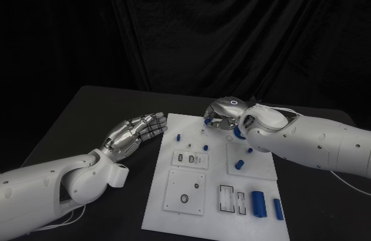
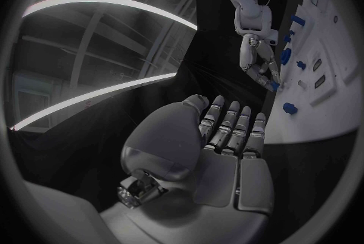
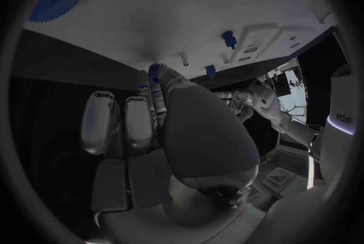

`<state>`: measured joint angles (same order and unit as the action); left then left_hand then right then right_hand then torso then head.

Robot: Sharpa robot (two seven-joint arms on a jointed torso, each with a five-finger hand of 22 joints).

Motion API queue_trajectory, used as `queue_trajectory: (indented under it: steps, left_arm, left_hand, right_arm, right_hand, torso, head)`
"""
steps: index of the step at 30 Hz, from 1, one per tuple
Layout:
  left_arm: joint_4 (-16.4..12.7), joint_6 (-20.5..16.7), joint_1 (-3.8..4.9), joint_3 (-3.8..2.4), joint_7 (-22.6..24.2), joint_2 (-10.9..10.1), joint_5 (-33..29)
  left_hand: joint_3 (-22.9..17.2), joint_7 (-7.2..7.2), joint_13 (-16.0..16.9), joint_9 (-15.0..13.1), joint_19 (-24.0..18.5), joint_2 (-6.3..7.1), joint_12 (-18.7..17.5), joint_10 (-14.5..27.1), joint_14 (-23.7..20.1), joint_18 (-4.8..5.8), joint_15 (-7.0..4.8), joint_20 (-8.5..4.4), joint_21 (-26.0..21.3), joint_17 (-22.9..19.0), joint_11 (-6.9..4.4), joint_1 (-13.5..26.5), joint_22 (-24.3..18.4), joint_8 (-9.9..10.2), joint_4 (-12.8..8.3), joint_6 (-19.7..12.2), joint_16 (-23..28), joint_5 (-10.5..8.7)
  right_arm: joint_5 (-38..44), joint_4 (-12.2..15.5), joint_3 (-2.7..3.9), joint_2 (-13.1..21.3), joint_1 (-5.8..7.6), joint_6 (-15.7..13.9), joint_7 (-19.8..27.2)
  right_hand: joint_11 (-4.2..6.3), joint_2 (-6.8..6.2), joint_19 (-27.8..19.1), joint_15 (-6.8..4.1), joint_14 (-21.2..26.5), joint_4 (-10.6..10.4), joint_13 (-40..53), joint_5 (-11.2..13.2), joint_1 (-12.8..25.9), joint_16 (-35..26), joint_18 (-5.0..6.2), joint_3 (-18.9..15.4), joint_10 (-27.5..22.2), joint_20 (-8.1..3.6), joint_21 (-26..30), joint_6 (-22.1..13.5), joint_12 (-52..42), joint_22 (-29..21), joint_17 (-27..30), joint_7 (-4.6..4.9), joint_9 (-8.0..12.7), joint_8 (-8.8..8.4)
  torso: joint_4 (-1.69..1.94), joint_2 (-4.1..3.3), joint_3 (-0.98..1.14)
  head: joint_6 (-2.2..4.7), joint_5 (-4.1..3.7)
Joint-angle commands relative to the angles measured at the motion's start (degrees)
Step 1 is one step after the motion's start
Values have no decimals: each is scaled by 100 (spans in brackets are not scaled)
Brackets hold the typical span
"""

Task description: Assemble the parts on the task board

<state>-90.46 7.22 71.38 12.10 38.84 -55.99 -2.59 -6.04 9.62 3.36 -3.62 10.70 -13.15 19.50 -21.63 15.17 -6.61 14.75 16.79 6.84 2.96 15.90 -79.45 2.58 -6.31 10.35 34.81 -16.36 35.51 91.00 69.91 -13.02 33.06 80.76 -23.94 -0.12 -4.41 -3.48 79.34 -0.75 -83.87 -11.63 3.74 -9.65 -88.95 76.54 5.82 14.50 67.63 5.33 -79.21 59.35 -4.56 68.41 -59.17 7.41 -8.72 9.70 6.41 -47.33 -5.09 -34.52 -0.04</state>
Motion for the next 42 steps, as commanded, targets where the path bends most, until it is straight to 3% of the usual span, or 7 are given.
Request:
queue_trajectory:
  steps: [1, 18, 24, 28, 40, 41, 42]
  left_arm:
    - [3, 76, 4, -1, 1538, 16, -84]
    - [35, 68, 4, 3, 1511, 29, -99]
    - [42, 70, 3, 3, 1505, 23, -100]
    - [36, 69, 3, 4, 1505, 0, -100]
    - [2, 38, 3, 4, 1506, -82, -111]
    - [1, 37, 3, 4, 1506, -83, -112]
    - [-1, 34, 3, 4, 1507, -83, -113]
  left_hand:
    - [-30, 10, 8, -5, 28, 39, 21, -24, 12, 101, 41, -6, 20, 4, 32, -12, 3, -24, -1, 30, -10, 35]
    - [-53, 23, 7, -3, 26, 50, 22, -26, 7, 110, 50, -5, 18, 4, 42, -6, 2, -22, -2, 24, -14, 35]
    - [-56, 24, 6, -3, 23, 51, 18, -21, 3, 111, 51, -5, 17, 3, 44, -5, 1, -22, -2, 19, -10, 35]
    - [-71, 30, 4, -2, 21, 57, 10, -11, -5, 117, 56, -4, 15, 2, 48, -2, 0, -20, -3, 16, -8, 35]
    - [-79, 32, 5, -3, 28, 60, 15, -16, 0, 119, 58, -4, 19, 3, 49, 0, 1, -22, -3, 29, -16, 35]
    - [-82, 32, 6, -3, 30, 61, 19, -20, 7, 120, 59, -4, 20, 5, 50, 1, 2, -23, -4, 32, -24, 35]
    - [-82, 32, 6, -3, 30, 61, 19, -20, 7, 120, 59, -4, 20, 5, 50, 1, 2, -23, -4, 32, -24, 35]
  right_arm:
    - [21, -19, -13, -10, -40, 251, -165]
    - [21, -32, -8, -12, -39, 284, -224]
    - [21, -7, -3, 31, -35, 252, -415]
    - [21, 40, 4, 140, 15, 106, -466]
    - [-125, 1147, 2, 1296, 577, -278, -597]
    - [-164, 1259, -1, 1422, 608, -252, -622]
    - [-204, 1387, -9, 1575, 639, -215, -654]
  right_hand:
    - [-26, -36, -23, 58, -42, -31, 0, 52, 58, -50, -96, 35, -85, 45, 46, -93, 62, -29, 42, 25, -624, -97]
    - [-193, -222, -198, 193, 109, -77, 18, 216, 267, -194, -38, -116, -903, 188, 228, -856, 67, -238, 293, -46, -365, -610]
    - [-271, -323, -396, 115, 257, 10, -3, 266, 378, -345, 28, -395, -1733, 122, 458, -2039, 82, -524, 543, -326, 33, -633]
    - [-328, -461, -523, 151, 365, -110, -3, 331, 405, -443, 66, -589, -2141, 147, 617, -2499, 65, -705, 714, -303, 202, -652]
    - [-195, -249, -513, 156, 388, -132, 164, 159, 208, -441, 65, -570, -1466, 151, 663, -1802, -611, -676, 736, -43, 191, -508]
    - [-15, -209, -526, 82, 404, -84, 449, 141, 168, -461, 75, -566, -549, 129, 678, -1518, -1238, -688, 773, 19, 147, -427]
    - [109, -225, -541, -3, 419, -37, 688, 118, 160, -493, 85, -598, -358, 30, 702, -1430, -1633, -702, 816, 16, 150, -405]
  torso:
    - [20, 5, -5]
    - [13, 4, -6]
    - [14, 3, -5]
    - [15, 2, -3]
    - [11, 2, -1]
    - [10, 3, 0]
    - [7, 3, 1]
  head:
    - [-35, -33]
    - [-109, -55]
    - [-115, -93]
    - [-142, -102]
    - [-409, -130]
    - [-437, -142]
    - [-437, -147]
